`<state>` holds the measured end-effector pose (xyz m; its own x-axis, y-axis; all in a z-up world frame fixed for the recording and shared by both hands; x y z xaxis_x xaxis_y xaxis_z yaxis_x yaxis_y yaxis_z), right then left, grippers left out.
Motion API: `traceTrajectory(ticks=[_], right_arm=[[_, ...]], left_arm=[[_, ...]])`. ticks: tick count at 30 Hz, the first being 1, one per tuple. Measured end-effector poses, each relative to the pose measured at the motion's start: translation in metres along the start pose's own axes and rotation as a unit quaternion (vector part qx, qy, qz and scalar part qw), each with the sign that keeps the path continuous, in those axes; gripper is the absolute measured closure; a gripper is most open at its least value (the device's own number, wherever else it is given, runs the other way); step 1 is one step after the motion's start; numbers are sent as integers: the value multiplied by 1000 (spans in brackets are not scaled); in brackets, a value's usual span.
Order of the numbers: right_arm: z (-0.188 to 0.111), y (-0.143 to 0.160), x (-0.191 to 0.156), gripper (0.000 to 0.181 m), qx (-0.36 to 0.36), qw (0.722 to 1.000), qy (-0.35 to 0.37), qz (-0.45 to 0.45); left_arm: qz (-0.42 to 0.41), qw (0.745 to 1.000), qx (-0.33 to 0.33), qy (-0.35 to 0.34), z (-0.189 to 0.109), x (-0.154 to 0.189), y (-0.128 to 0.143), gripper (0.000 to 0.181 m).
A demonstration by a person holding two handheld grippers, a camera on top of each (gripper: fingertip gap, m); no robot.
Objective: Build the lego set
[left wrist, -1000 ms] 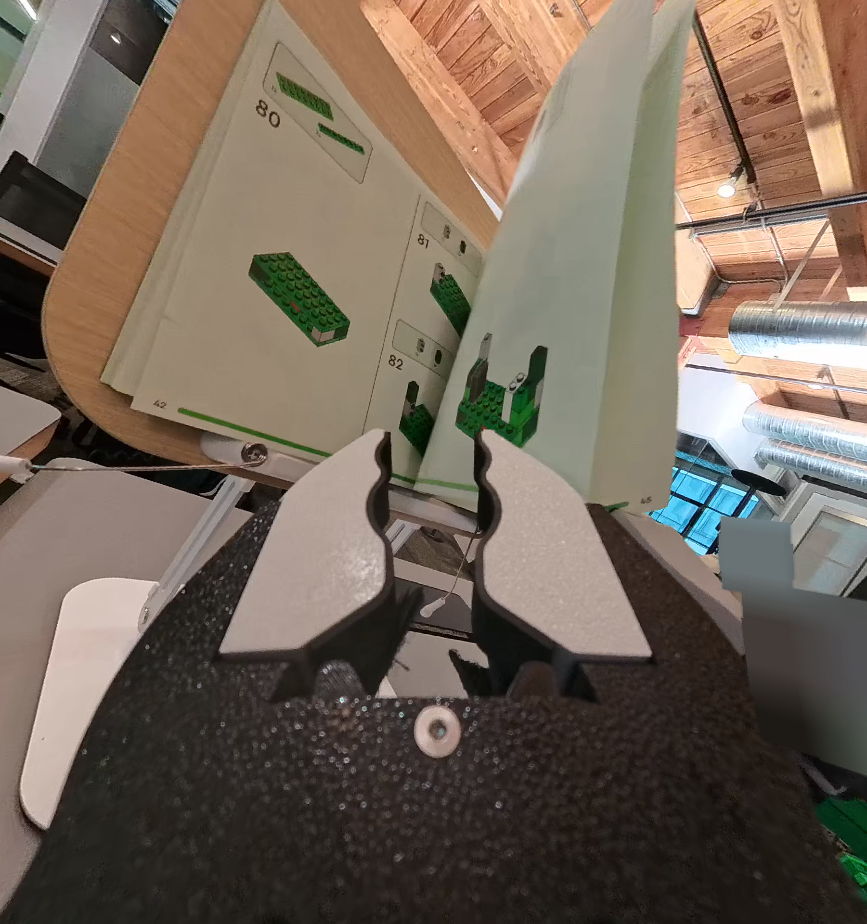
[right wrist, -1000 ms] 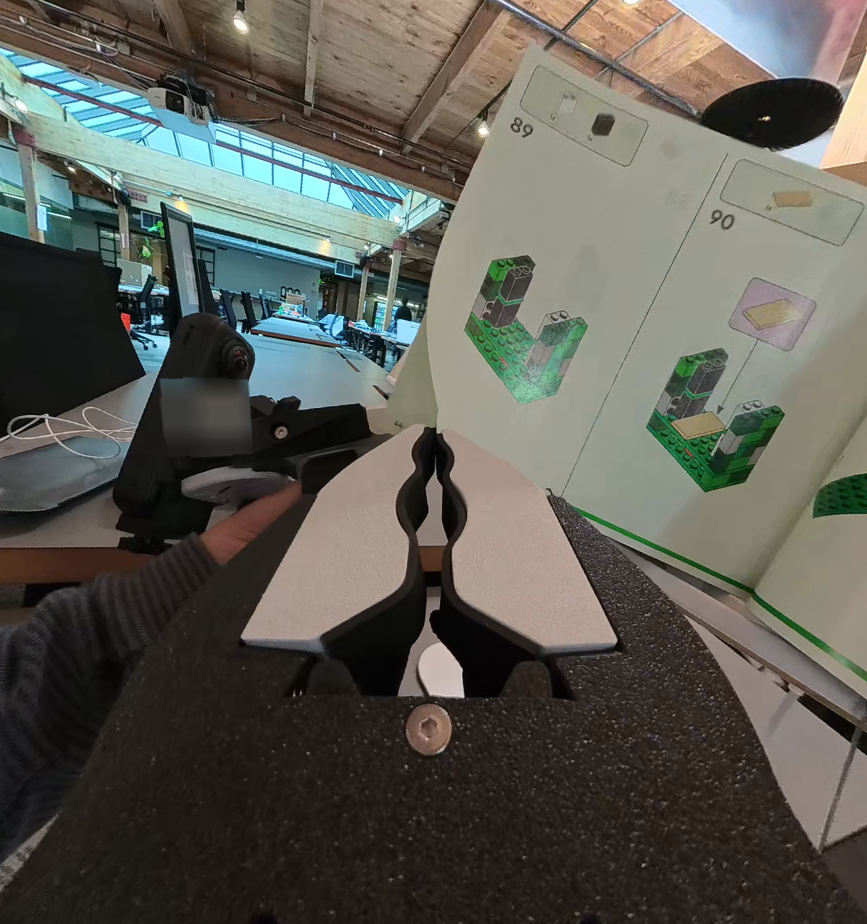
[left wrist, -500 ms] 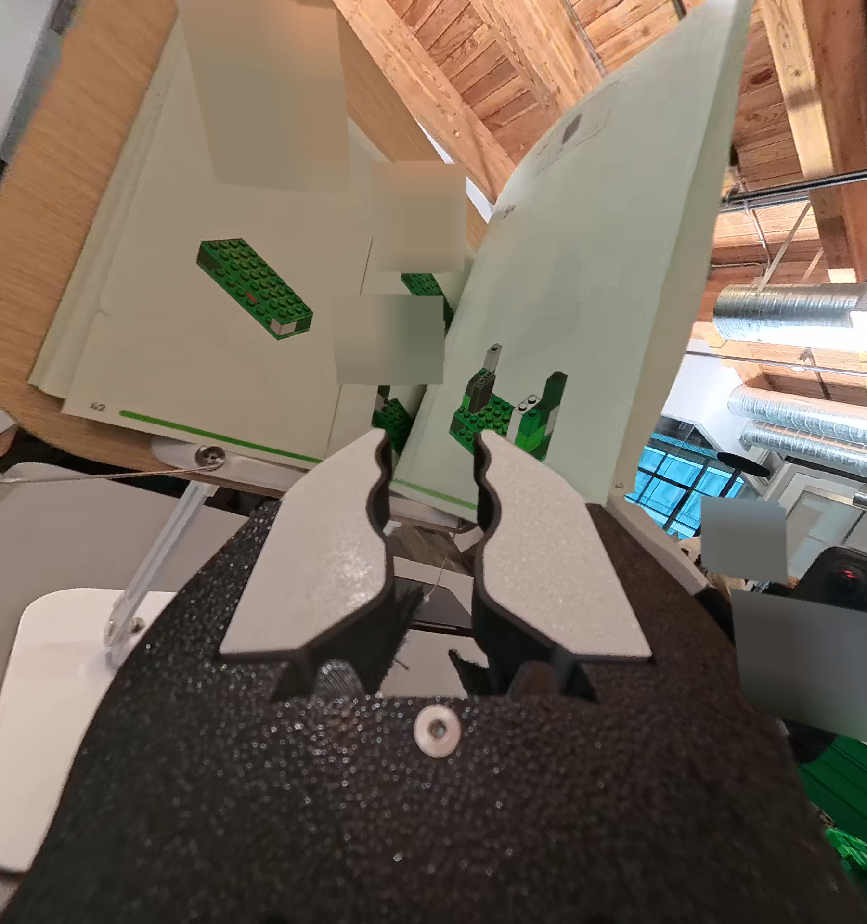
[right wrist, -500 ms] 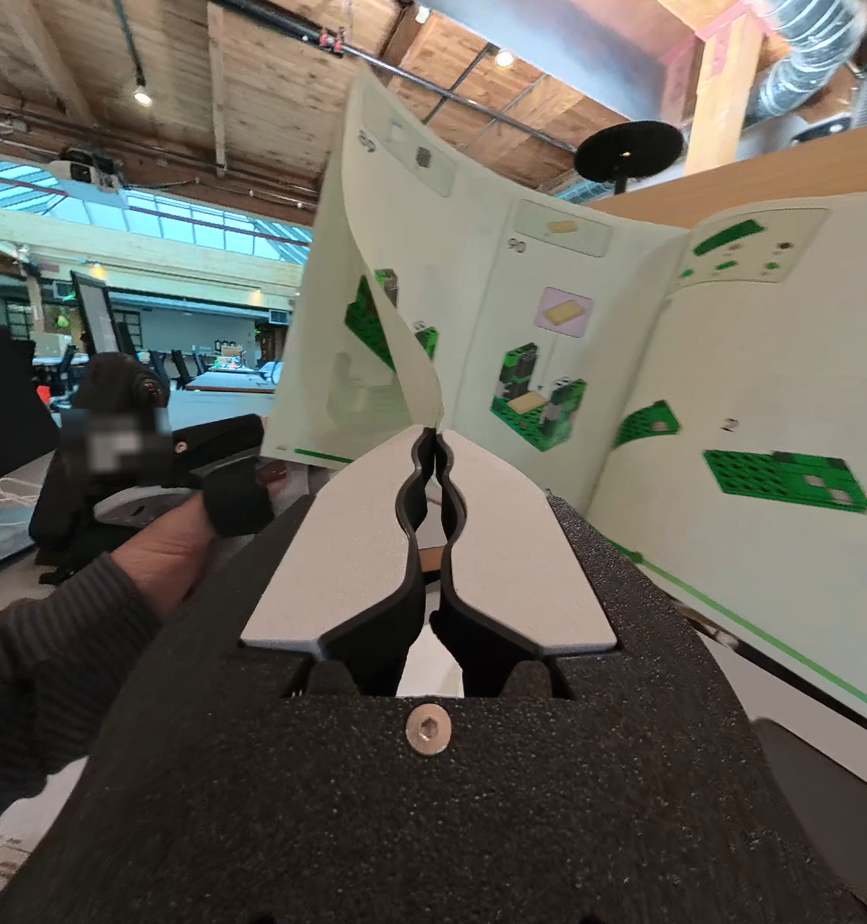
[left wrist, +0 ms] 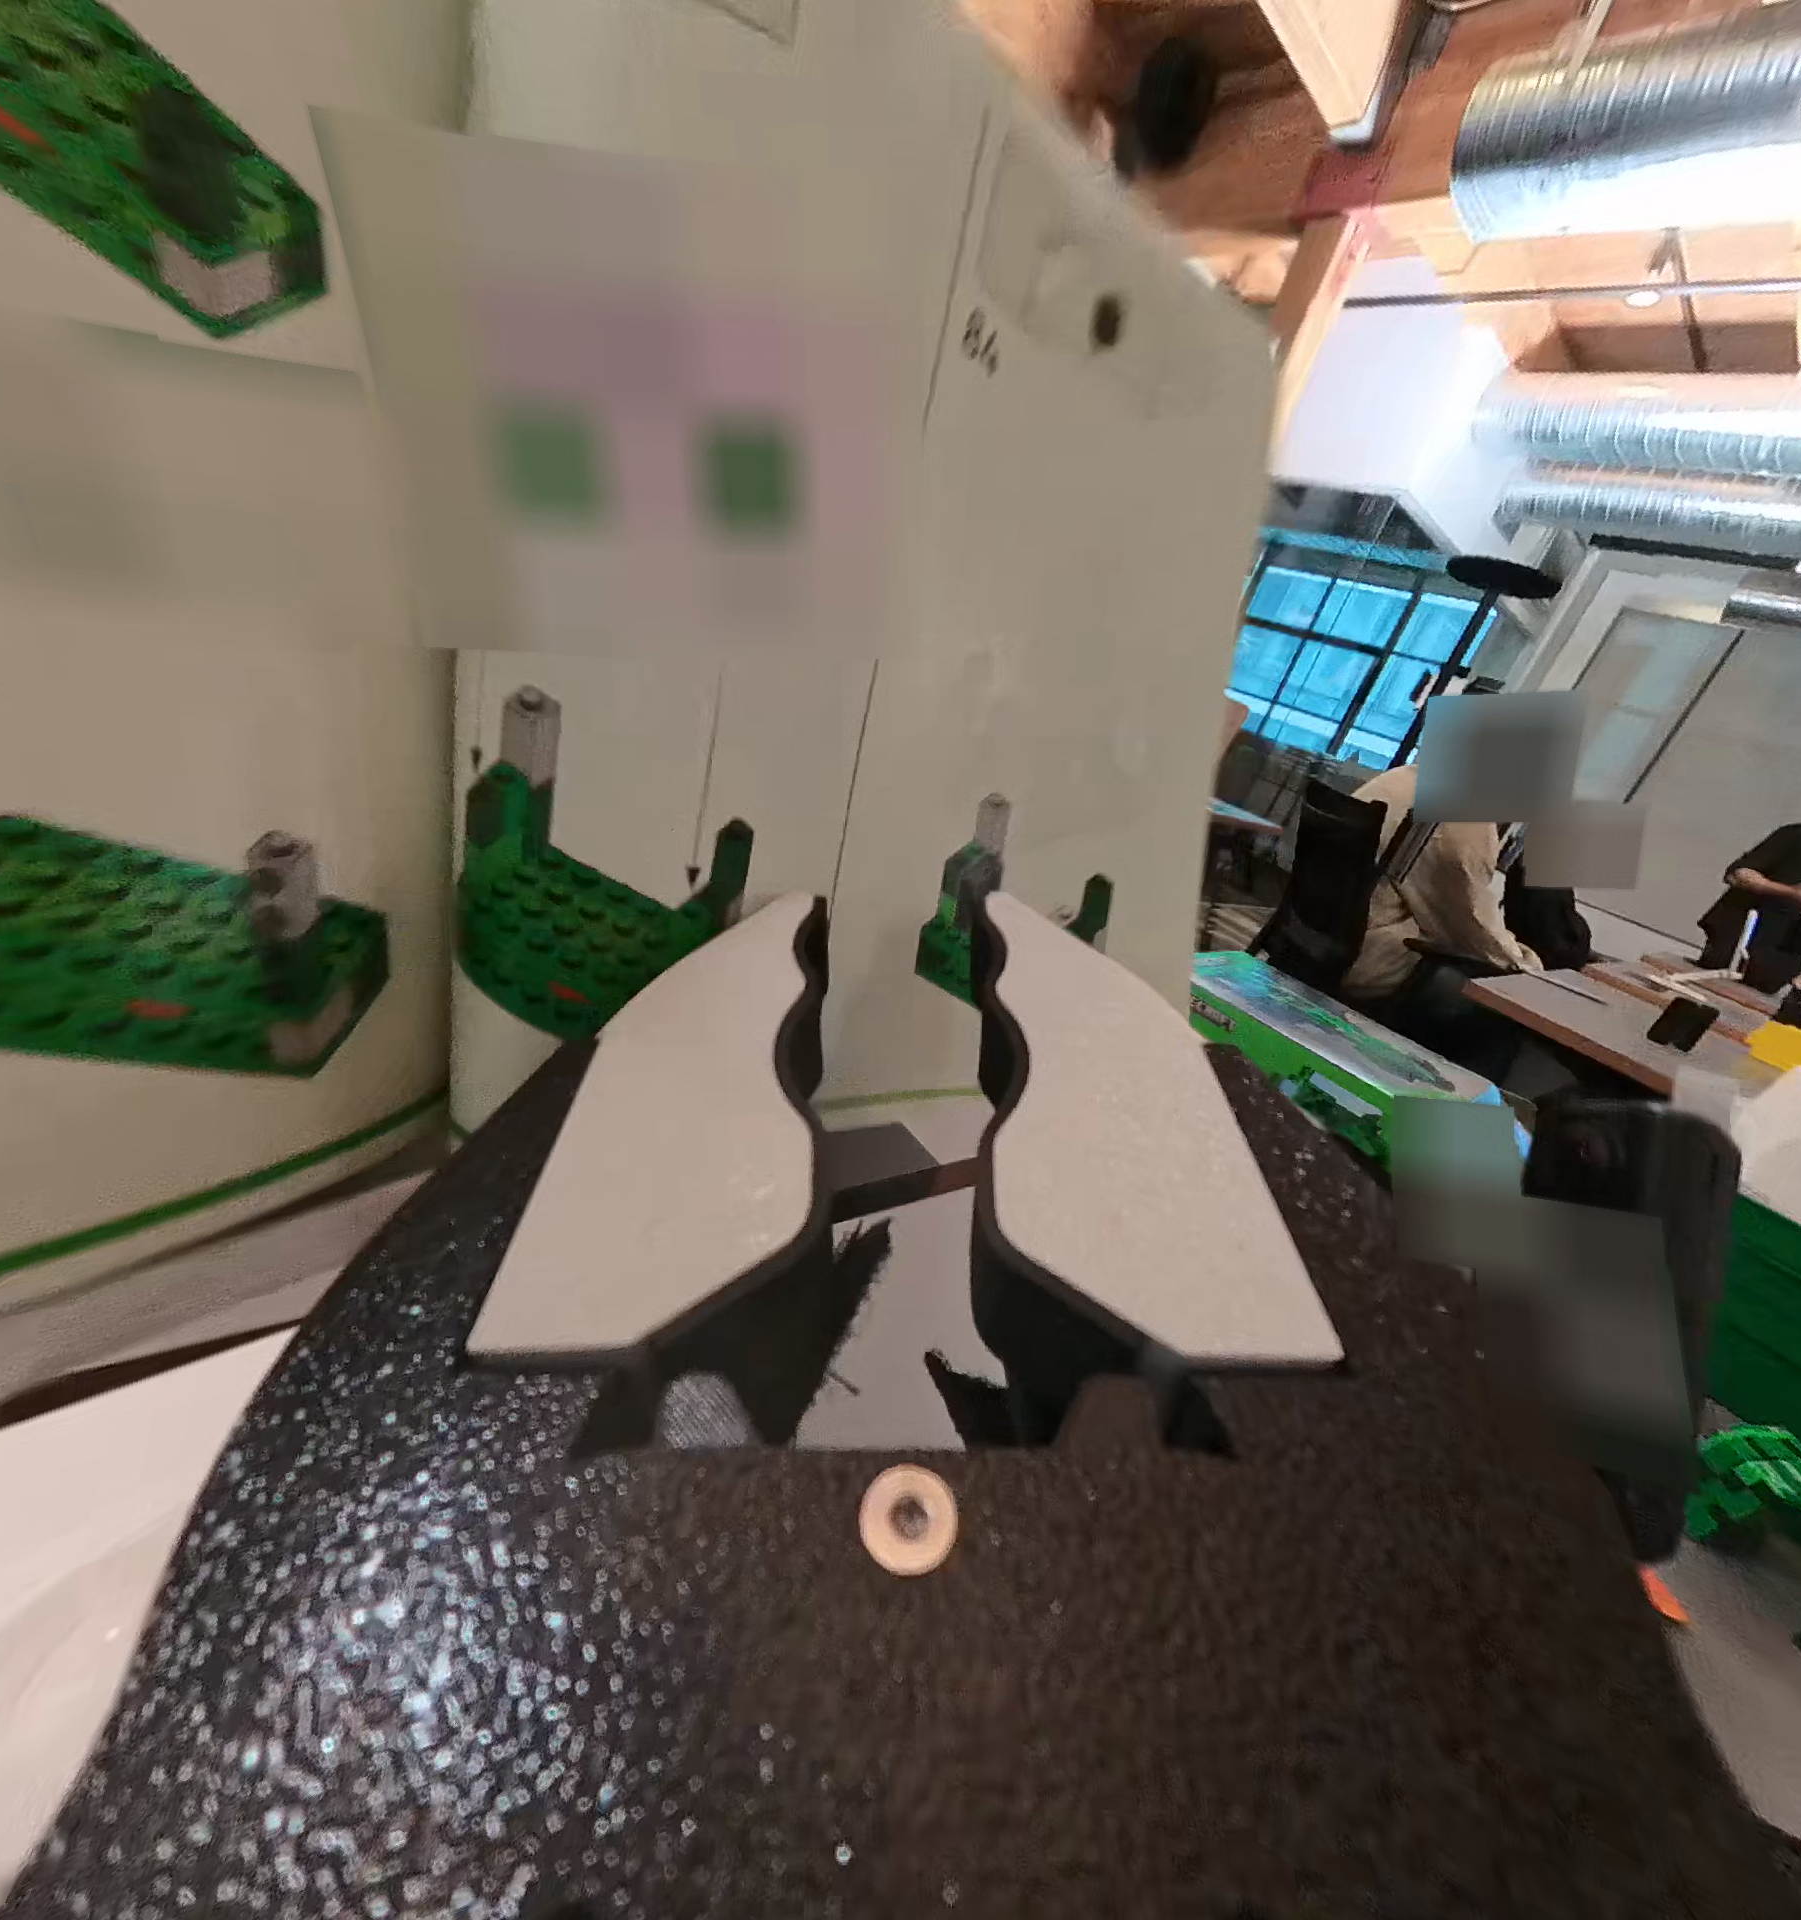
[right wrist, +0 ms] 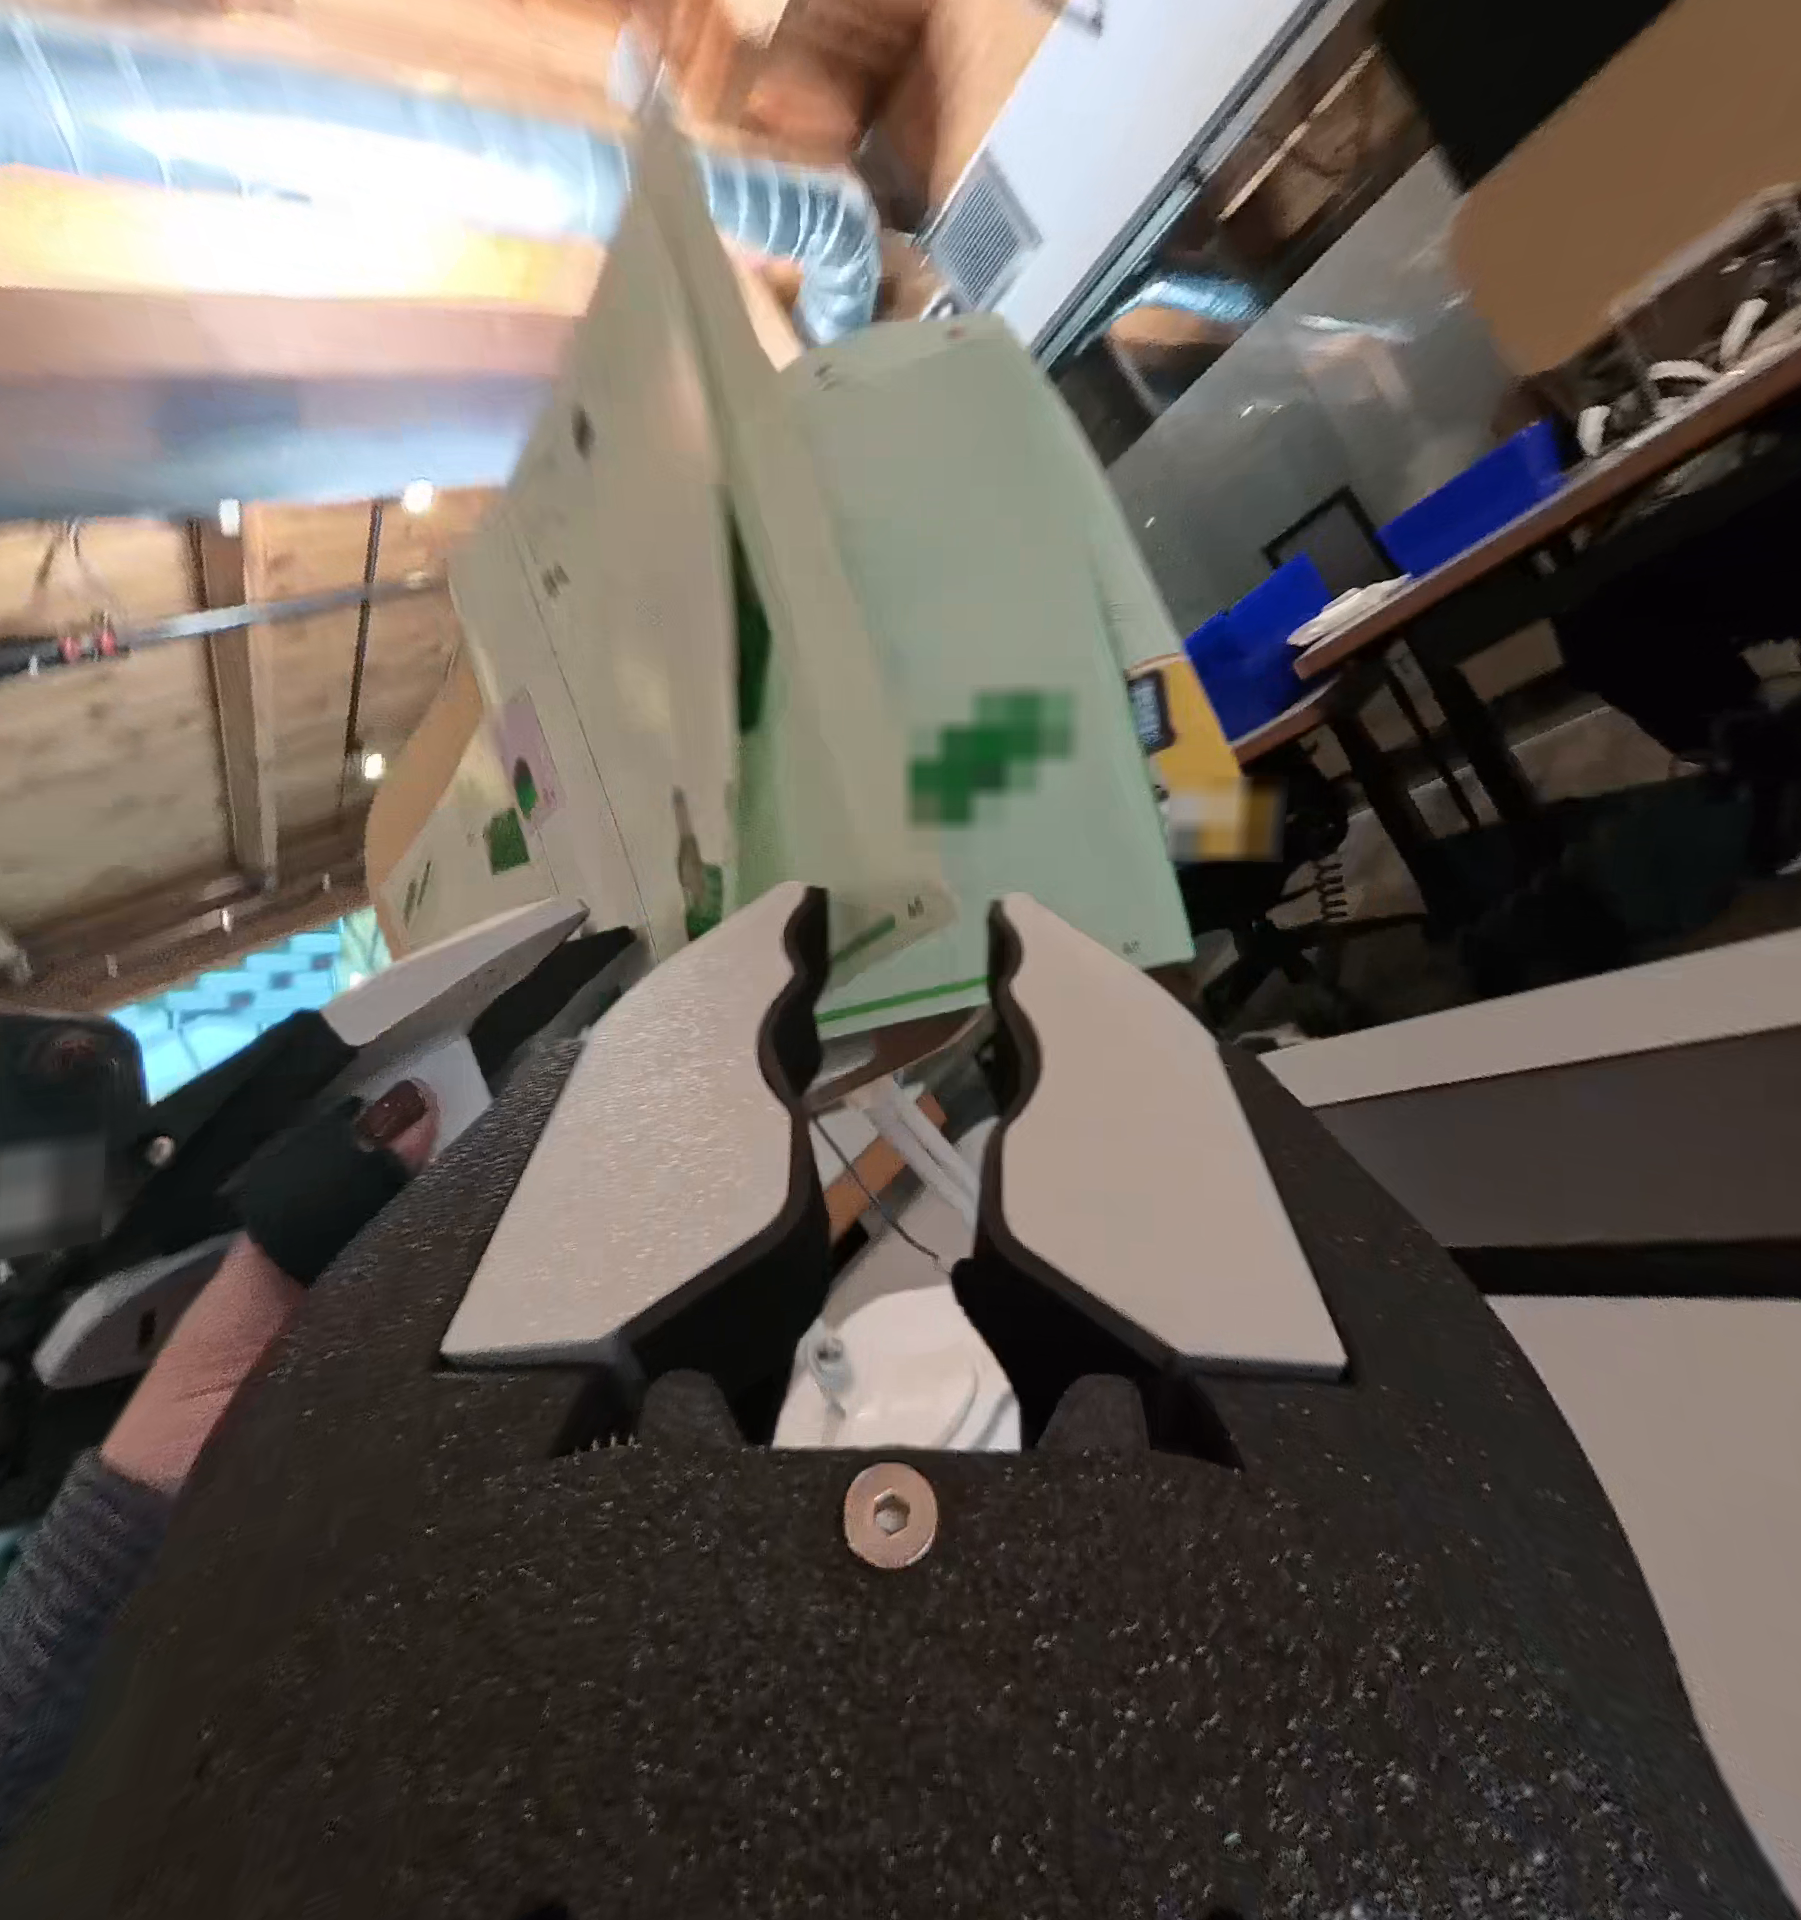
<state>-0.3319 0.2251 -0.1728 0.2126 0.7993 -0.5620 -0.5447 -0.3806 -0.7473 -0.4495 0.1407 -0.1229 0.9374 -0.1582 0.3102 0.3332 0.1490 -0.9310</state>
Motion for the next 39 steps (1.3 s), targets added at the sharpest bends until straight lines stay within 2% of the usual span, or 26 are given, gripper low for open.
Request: traceTrajectory(ticks=[4,7,8,10,12,15,18,20,24,27,29,31,33,34,39], right_arm=[[-14,3,12,122,68,995,14,65],[-15,20,16,96,62,995,27,76],[-14,22,15,94,55,995,20,76],[-8,15,10,90,44,998,-4,40],[5,-12,2,87,36,998,-50,-6],[38,-58,2,86,-28,987,-116,-108],[75,-82,30,82,-117,968,-152,-162],[94,-85,52,79,-183,957,-174,-141],[114,-70,66,78,-273,923,-258,-78],[119,-61,62,90,-292,902,-318,-11],[118,-59,56,112,-295,888,-353,15],[115,-58,50,149,-297,878,-376,12],[109,-61,41,174,-282,870,-404,6],[107,-64,37,180,-274,871,-409,-3],[105,-62,15,181,-255,876,-406,-47]], left_arm=[[22,1000,-12,-9,19,-2,1,161],[26,999,-26,-13,28,-5,2,161],[26,999,-29,-14,30,-7,2,162],[25,999,-33,-14,32,-10,3,163],[19,999,-34,-8,32,-11,3,164],[12,999,-29,2,31,-12,3,165],[-6,1000,-25,15,31,-12,3,164],[-10,999,-20,25,30,-11,2,163],[-14,999,-14,40,29,-13,2,163],[-18,999,-10,47,26,-15,2,163],[-17,999,-9,47,24,-17,2,163],[-17,999,-7,51,22,-17,1,164],[-13,999,-5,51,20,-16,-1,164],[-9,999,-3,49,19,-16,-2,164],[18,999,8,28,8,-16,-11,164]])
Point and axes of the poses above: each gripper's, where its closed fingertips meet, z out along the fingers, y out of its underside, x = y × z across the jaws, the point moved 6 cm from there along -z, back along the fingers, and after that the axes turned 3 degrees about y, right-handed, at the moved point
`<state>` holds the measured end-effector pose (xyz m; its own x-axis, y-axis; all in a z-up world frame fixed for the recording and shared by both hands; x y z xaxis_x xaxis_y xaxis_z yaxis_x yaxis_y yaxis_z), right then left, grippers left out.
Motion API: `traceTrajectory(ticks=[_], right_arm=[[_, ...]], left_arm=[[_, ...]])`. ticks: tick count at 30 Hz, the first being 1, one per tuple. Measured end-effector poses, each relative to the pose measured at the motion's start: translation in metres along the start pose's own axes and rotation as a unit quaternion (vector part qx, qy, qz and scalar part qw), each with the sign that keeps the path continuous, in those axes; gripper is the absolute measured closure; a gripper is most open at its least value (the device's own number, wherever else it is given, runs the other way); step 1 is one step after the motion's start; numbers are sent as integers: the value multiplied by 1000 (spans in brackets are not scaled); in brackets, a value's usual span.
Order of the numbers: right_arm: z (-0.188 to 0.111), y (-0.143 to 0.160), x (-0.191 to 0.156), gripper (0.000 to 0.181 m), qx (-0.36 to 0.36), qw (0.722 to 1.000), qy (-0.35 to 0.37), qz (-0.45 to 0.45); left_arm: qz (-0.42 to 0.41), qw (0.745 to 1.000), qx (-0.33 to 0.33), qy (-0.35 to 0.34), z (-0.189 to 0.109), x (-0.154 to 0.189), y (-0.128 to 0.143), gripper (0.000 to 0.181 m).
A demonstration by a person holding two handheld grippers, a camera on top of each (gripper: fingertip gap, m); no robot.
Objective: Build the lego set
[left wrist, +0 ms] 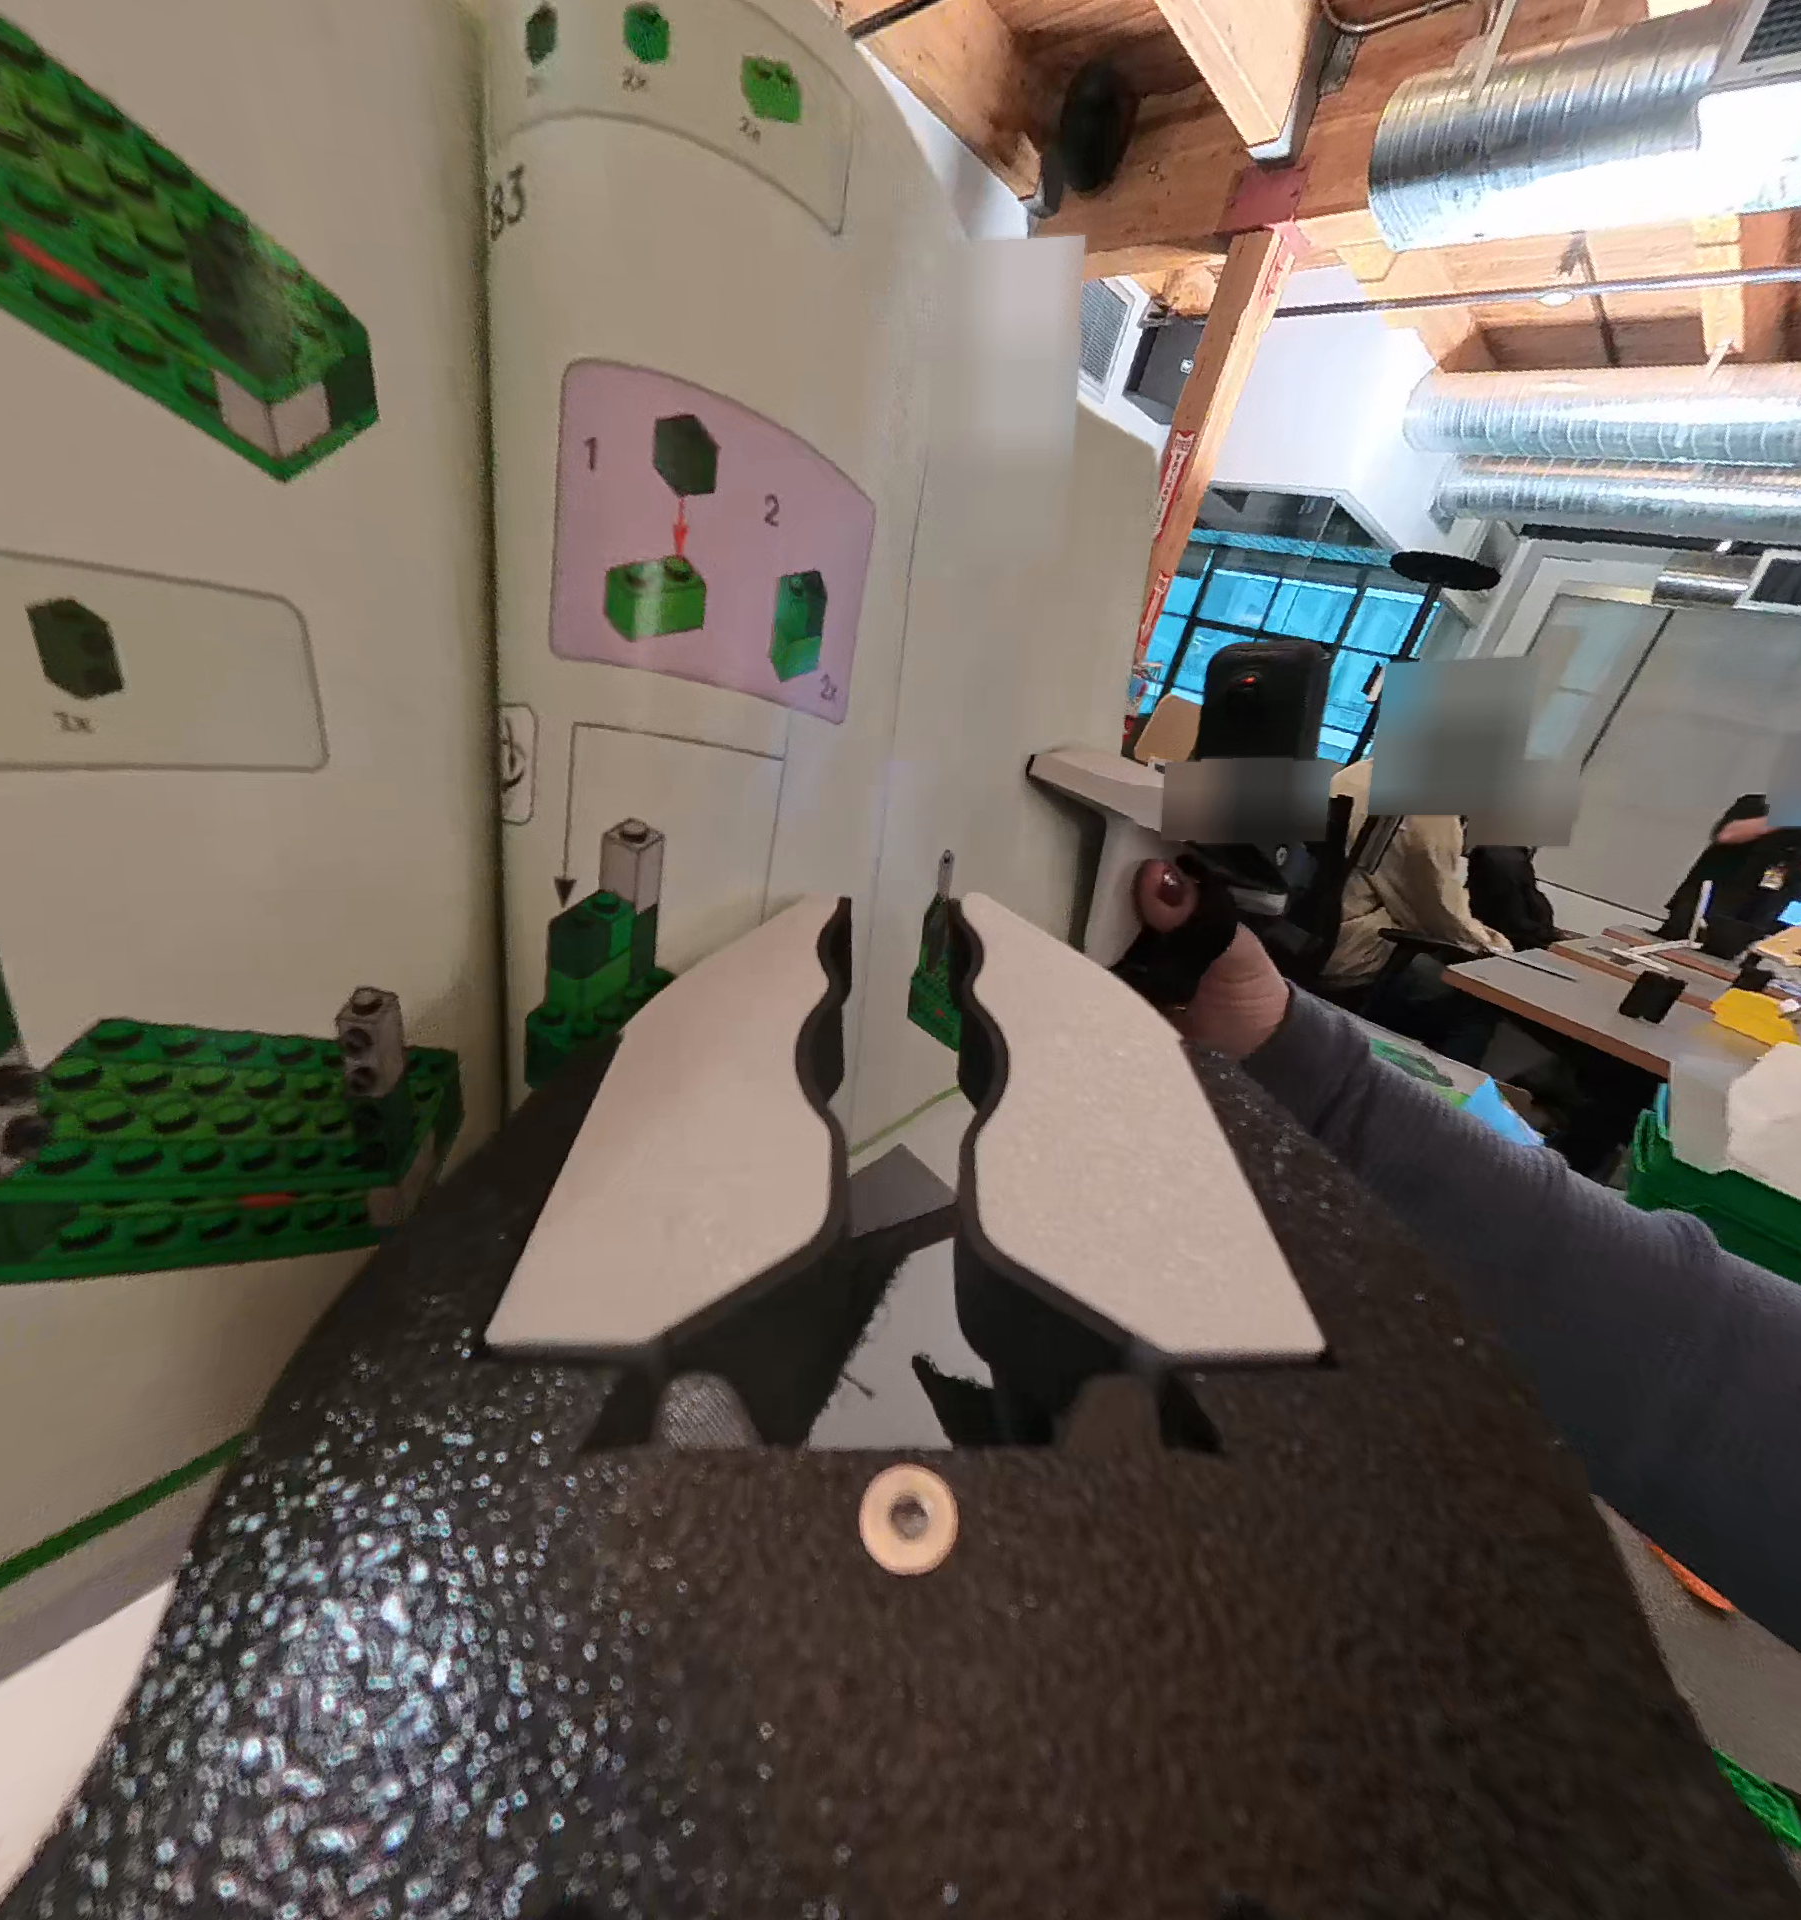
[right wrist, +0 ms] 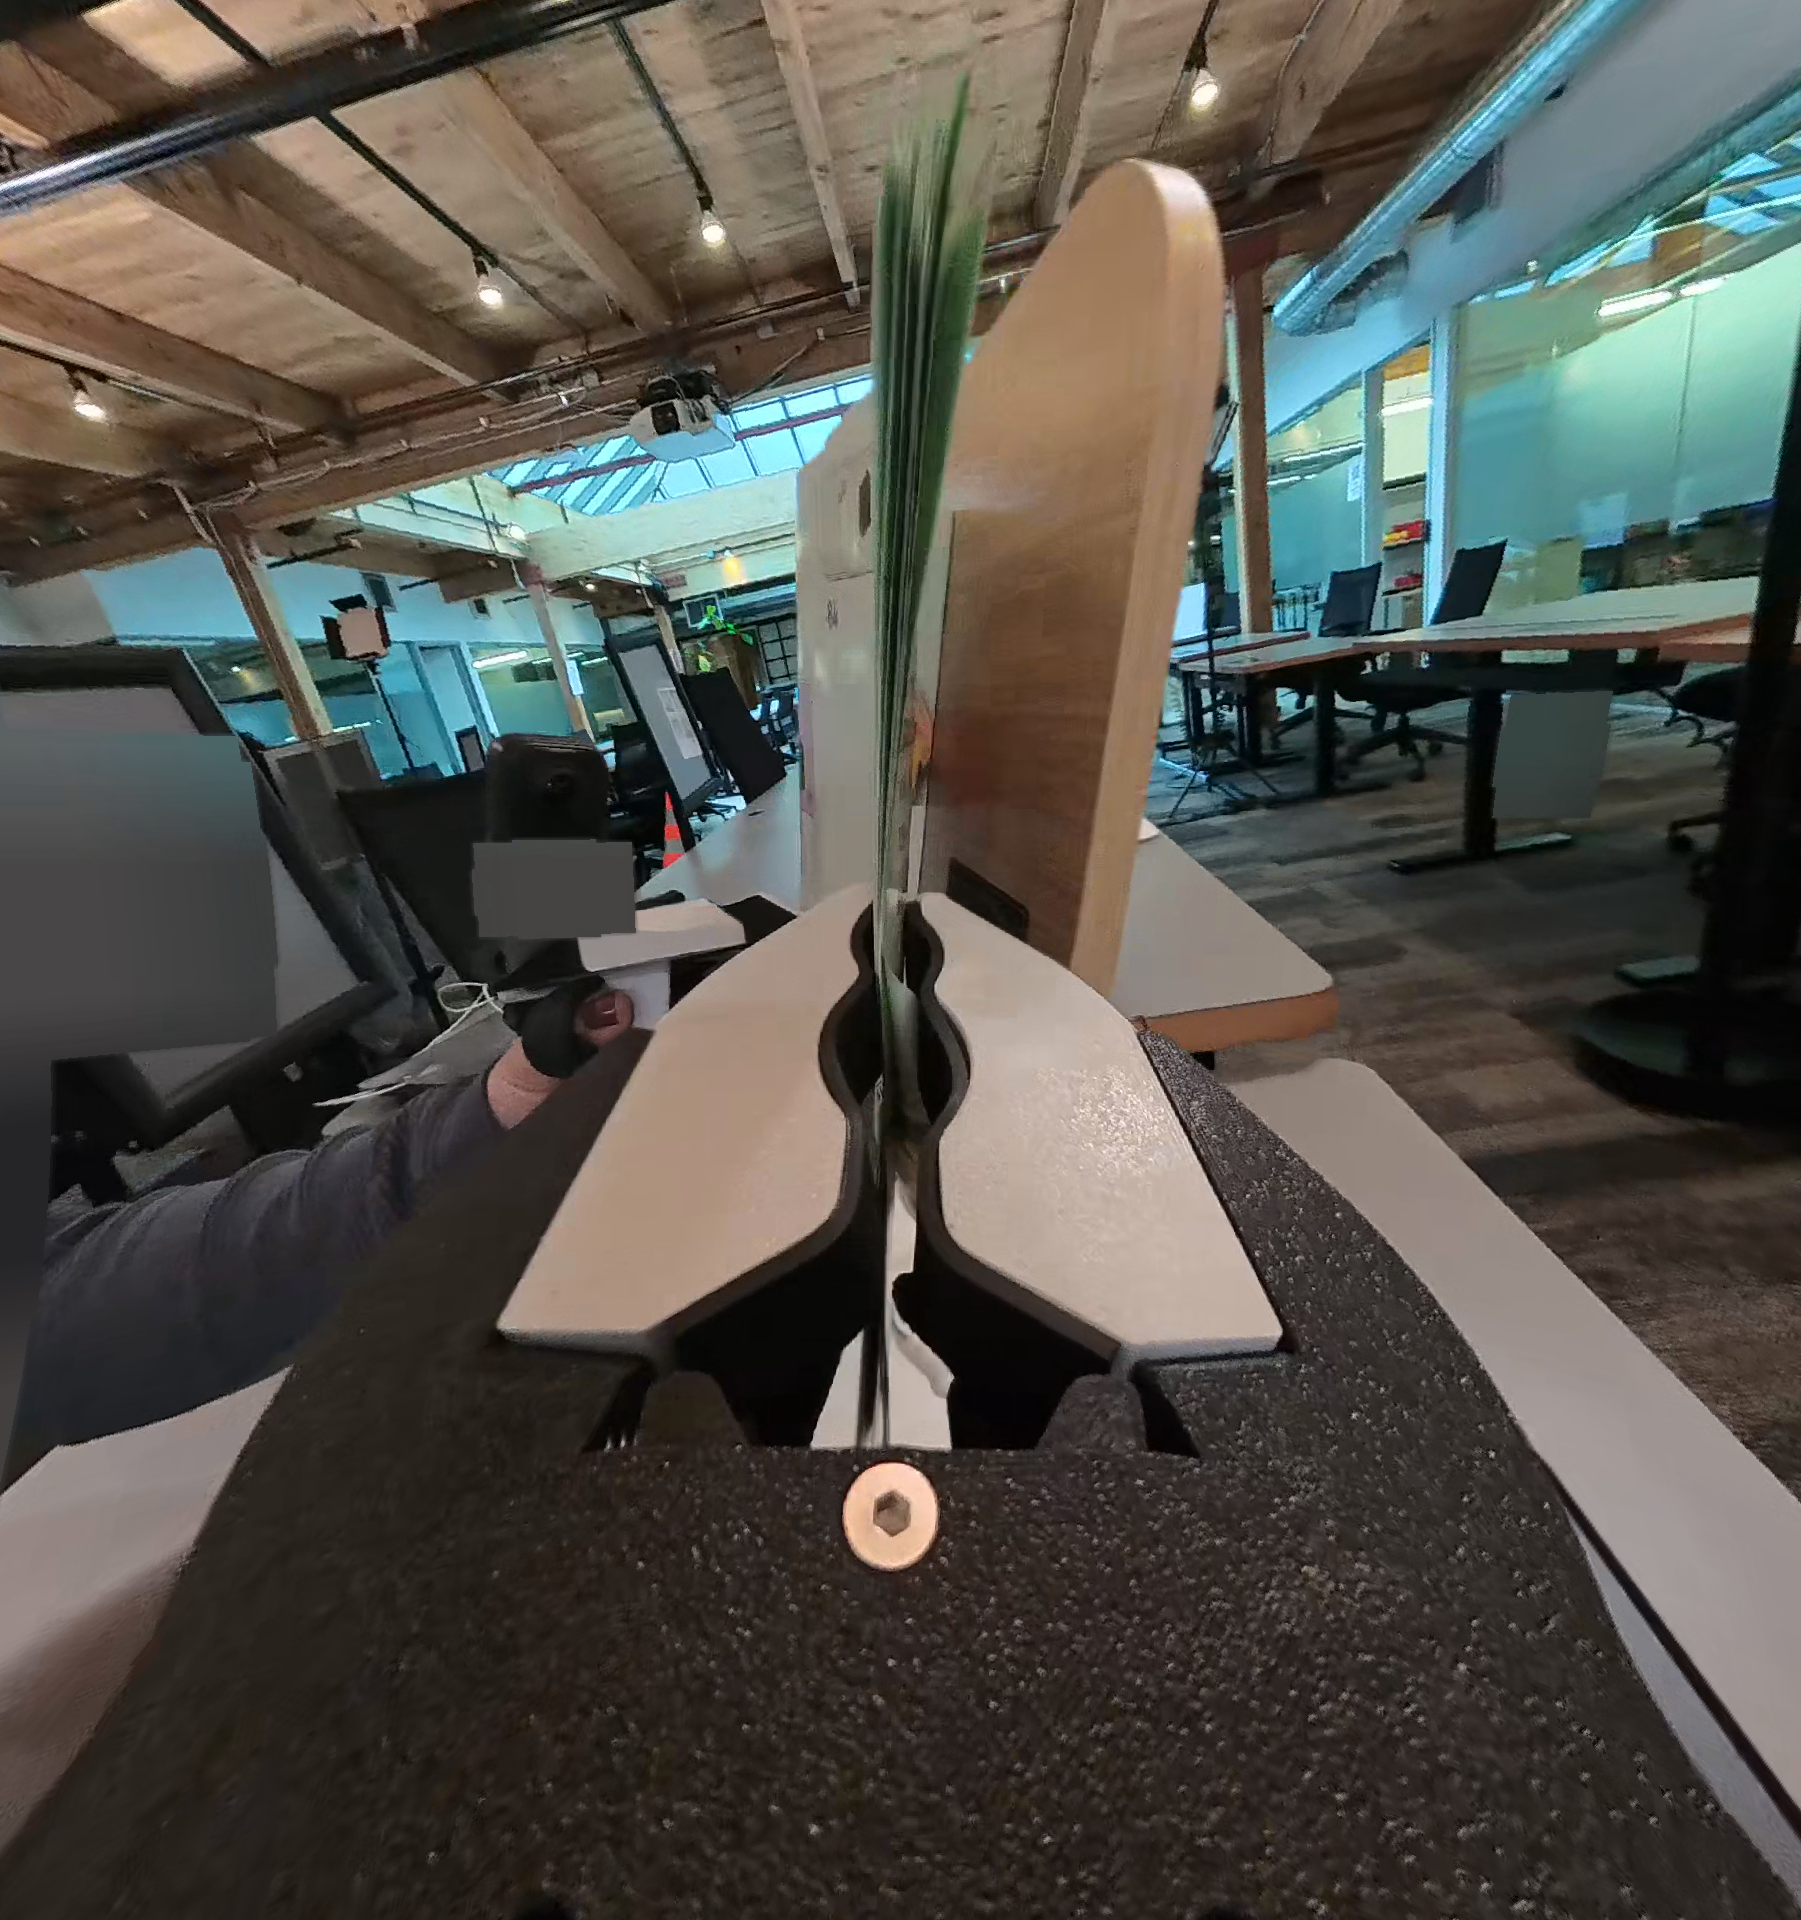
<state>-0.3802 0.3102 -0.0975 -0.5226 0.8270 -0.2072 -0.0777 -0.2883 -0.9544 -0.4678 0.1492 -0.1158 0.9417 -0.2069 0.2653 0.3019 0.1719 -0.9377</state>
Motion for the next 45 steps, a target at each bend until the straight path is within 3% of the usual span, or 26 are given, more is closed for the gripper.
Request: traceTrajectory(ticks=[9,11,15,19,24,27,29,32,37,41,45], right_arm=[[29,6,-1,180,-6,997,72,-12],[24,7,-1,169,2,993,118,-20],[-11,10,-13,144,134,959,247,32],[-28,44,-52,138,248,906,321,122],[6,113,-93,136,280,877,282,270],[29,145,-93,138,282,857,243,356],[40,159,-89,139,281,845,215,400],[52,168,-86,141,279,839,177,433],[61,172,-83,143,271,845,175,427],[64,171,-81,143,291,835,171,435],[65,174,-77,143,331,812,170,450]], left_arm=[[5,1000,7,-26,-17,-13,-10,165],[0,1000,-1,-25,-15,-15,-9,165],[4,999,-19,-26,-7,-17,-7,165],[-1,1000,-16,-21,0,-14,-10,164],[-11,999,-13,-27,7,-11,-14,165],[-23,999,-28,-25,9,-9,-15,165],[-20,997,-60,-42,1,-10,-14,174],[-8,994,-100,-38,-15,-10,-12,181],[-41,987,-154,-30,-42,-7,-12,181],[-33,970,-222,-90,-56,-14,-3,181],[17,963,-228,-145,-41,-21,-1,181]])
Point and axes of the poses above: each gripper's, where its closed fingertips meet, z out along the fingers, y out of its underside, x = y × z across the jaws, the point moved 6 cm from there along -z, back along the fingers, and after that the axes turned 3 degrees about y, right-handed, at the moved point
